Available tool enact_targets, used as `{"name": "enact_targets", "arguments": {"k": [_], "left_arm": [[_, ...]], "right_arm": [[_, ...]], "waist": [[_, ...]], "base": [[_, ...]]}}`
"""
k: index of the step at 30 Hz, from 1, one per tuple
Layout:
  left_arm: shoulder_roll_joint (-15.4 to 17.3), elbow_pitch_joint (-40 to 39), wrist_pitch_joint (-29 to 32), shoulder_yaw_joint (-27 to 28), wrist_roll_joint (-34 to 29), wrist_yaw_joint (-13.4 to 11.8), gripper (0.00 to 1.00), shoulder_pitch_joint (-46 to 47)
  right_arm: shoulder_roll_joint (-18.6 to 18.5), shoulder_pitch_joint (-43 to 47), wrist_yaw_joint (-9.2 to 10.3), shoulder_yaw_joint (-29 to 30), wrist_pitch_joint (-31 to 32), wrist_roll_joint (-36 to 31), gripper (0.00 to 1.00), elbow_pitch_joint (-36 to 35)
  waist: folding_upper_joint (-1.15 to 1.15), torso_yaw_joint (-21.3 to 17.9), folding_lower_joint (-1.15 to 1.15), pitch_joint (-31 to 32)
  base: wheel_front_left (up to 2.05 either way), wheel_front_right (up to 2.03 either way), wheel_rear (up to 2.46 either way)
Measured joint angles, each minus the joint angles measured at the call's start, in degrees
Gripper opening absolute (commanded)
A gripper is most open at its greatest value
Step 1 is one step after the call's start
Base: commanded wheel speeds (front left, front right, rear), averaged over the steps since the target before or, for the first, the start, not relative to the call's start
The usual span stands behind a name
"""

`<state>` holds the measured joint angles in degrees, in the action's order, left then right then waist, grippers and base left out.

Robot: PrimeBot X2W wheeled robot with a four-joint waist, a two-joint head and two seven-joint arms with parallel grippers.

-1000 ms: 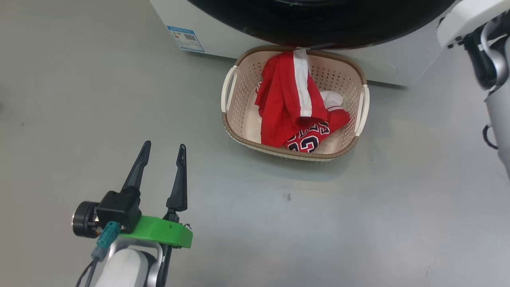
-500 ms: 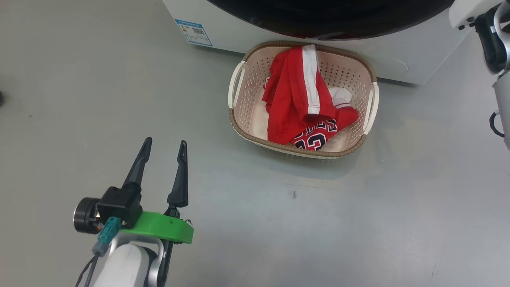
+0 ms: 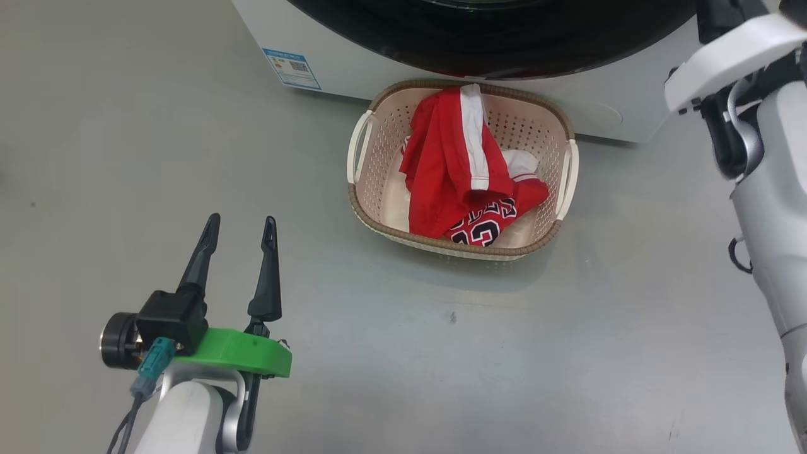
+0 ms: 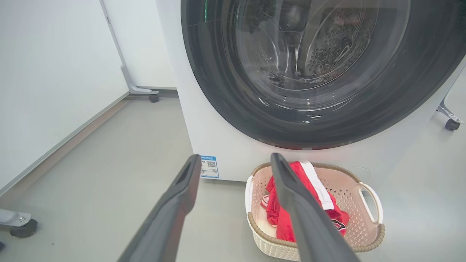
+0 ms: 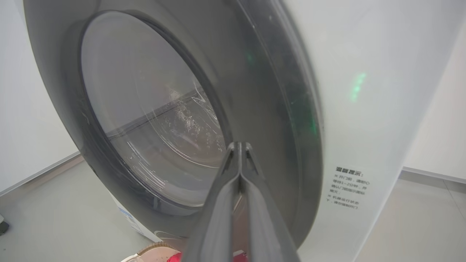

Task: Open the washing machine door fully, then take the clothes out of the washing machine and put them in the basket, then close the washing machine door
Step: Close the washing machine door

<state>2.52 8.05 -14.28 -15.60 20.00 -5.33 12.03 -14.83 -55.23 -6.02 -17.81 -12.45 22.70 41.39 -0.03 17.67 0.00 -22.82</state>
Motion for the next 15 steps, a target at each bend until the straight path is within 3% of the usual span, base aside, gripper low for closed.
{"name": "enact_targets", "arguments": {"k": [9, 10, 12, 13, 15], "left_arm": [[0.64, 0.02, -0.11, 2.0, -0.45, -0.16, 1.0, -0.02], [0.8, -0.04, -0.12, 2.12, -0.45, -0.16, 1.0, -0.03], [1.15, -0.07, -0.15, 2.26, -0.8, -0.16, 1.0, -0.03], [1.3, -0.05, -0.15, 2.26, -0.96, -0.18, 1.0, -0.04], [1.37, -0.07, -0.15, 2.35, -0.96, -0.18, 1.0, -0.09]], "right_arm": [[1.54, 8.88, -0.49, 0.82, -1.51, 3.0, 0.0, -1.1], [1.6, 9.7, -0.51, 0.79, -1.52, 3.0, 0.09, -1.38], [1.87, 11.35, -0.59, 0.82, -1.56, 3.07, 0.76, -1.93], [2.08, 12.18, -0.65, 0.86, -1.57, 3.24, 1.0, -2.11], [2.5, 13.8, -0.65, 0.85, -1.57, 3.66, 1.0, -2.42]], "waist": [[0.0, -2.43, 0.0, 1.93], [0.0, -2.77, 0.0, 2.15], [0.0, -3.48, 0.0, 2.6], [0.0, -3.84, 0.0, 2.85], [0.0, -4.54, 0.0, 3.4]], "base": [[0.0, 0.0, 0.0], [0.0, 0.0, 0.0], [0.0, 0.0, 0.0], [0.0, 0.0, 0.0], [0.0, 0.0, 0.0]]}}
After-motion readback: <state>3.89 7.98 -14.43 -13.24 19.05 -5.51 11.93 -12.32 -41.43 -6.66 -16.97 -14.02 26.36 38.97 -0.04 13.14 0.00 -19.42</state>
